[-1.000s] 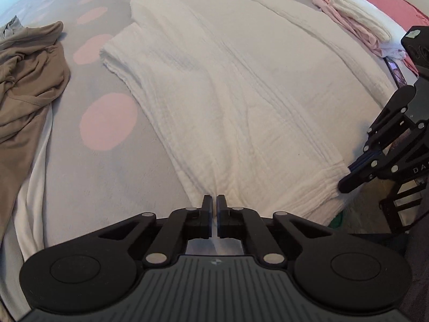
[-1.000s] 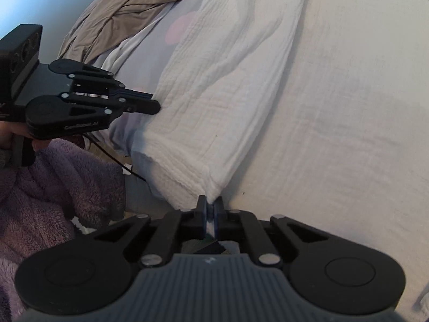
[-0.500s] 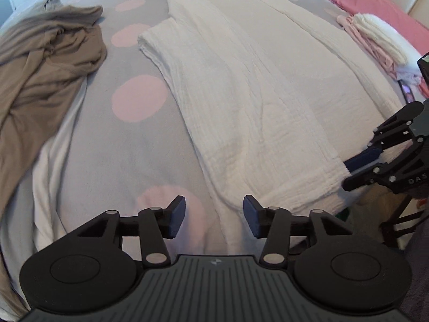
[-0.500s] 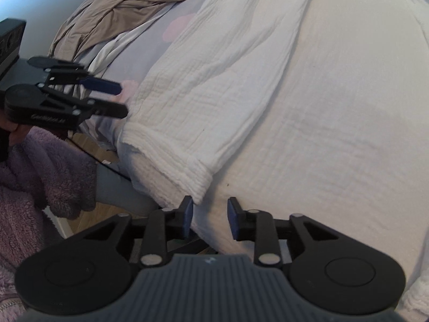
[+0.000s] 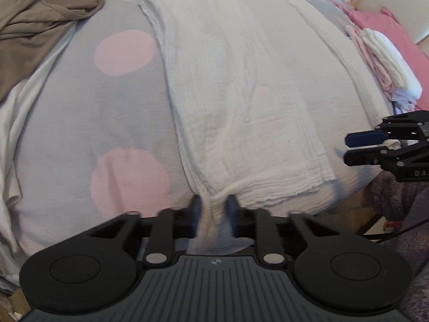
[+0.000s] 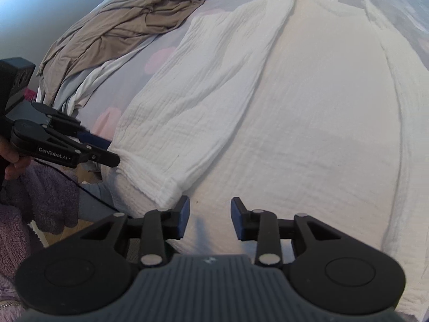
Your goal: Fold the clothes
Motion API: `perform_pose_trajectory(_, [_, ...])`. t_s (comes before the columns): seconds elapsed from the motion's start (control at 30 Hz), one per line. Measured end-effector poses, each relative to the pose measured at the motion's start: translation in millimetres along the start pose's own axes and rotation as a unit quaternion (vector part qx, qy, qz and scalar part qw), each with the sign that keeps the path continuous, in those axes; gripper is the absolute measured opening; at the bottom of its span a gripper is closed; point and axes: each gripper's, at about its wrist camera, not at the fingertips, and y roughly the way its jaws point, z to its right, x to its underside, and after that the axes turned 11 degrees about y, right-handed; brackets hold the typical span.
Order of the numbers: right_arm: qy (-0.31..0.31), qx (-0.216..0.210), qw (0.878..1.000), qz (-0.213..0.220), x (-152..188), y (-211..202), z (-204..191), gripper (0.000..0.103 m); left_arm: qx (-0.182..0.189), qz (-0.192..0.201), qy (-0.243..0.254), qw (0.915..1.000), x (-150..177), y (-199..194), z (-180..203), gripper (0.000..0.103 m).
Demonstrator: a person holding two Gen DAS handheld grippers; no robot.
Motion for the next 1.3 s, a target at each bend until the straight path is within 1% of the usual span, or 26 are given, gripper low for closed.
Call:
perform_pose_trajectory(0.13, [0.007,-0.003,1.000,0.011,-0.2,-7.1,3.2,0.037,0.025,0.017,0.026,0.9992,-7.3,-13.4,13.8,0.009])
perform_pose_trajectory(0.27, [0.006,-0.014,0.999,0.029,-3.4,-17.3,-3.0,0.037,0.043,0.036,0.066,0.9963,-24.3,-24.4,41.4,0.009])
perform_pose_trajectory(0.4, [0.014,-0.031,0.998,0.046,-11.5,-24.2,-11.3,0.037,0.057,0.040,0.105,0.9920,-44.4,-20.6,70.1,0.009])
perform_pose_trajectory(0.47, [0.021,-0.037,0.998,0.050,-16.2,-26.1,-13.4,0.037,0.057,0.037,0.126,0.9897,-53.0,-16.6,81.8,0.009])
perform_pose_trajectory(0.6, [0.040,-0.044,0.997,0.054,-24.2,-26.8,-12.2,0.037,0.058,0.030,0.145,0.9872,-61.8,-5.2,95.6,0.009])
perform_pose_trajectory(0.83, [0.044,-0.047,0.997,0.041,-26.9,-16.8,-9.7,0.036,0.053,0.027,0.167,0.9841,-63.4,9.5,108.8,0.009])
perform_pose_trajectory(0.93, [0.045,-0.045,0.997,0.035,-27.5,-11.7,-9.0,0.036,0.055,0.031,0.185,0.9808,-61.1,10.8,114.2,0.009])
perform_pose_trajectory(1.03, [0.050,-0.044,0.997,0.024,-28.3,-4.1,-8.4,0.036,0.050,0.034,0.211,0.9756,-57.8,12.3,122.4,0.009])
perform_pose_trajectory(1.07, [0.051,-0.043,0.998,0.020,-28.7,-1.3,-8.5,0.036,0.049,0.033,0.216,0.9746,-56.7,13.0,124.3,0.009])
perform_pose_trajectory(1.13, [0.048,-0.028,0.998,0.010,-28.1,5.0,-9.4,0.036,0.049,0.030,0.212,0.9756,-55.3,14.2,123.5,0.009])
perform_pose_trajectory(1.2, [0.047,-0.016,0.999,0.001,-26.9,10.1,-8.7,0.023,0.050,0.027,0.208,0.9765,-54.4,12.4,120.7,0.009])
perform_pose_trajectory(1.23, [0.049,-0.016,0.999,-0.002,-26.7,11.9,-7.3,0.015,0.053,0.022,0.206,0.9768,-54.6,10.0,118.1,0.013])
perform_pose_trajectory(1.27, [0.053,-0.019,0.998,-0.003,-26.3,12.1,-5.0,0.015,0.056,0.016,0.204,0.9771,-54.7,7.3,114.7,0.016])
perform_pose_trajectory(1.3, [0.056,-0.020,0.998,-0.002,-26.3,11.8,-3.7,0.014,0.057,0.010,0.201,0.9778,-54.6,4.1,109.6,0.025])
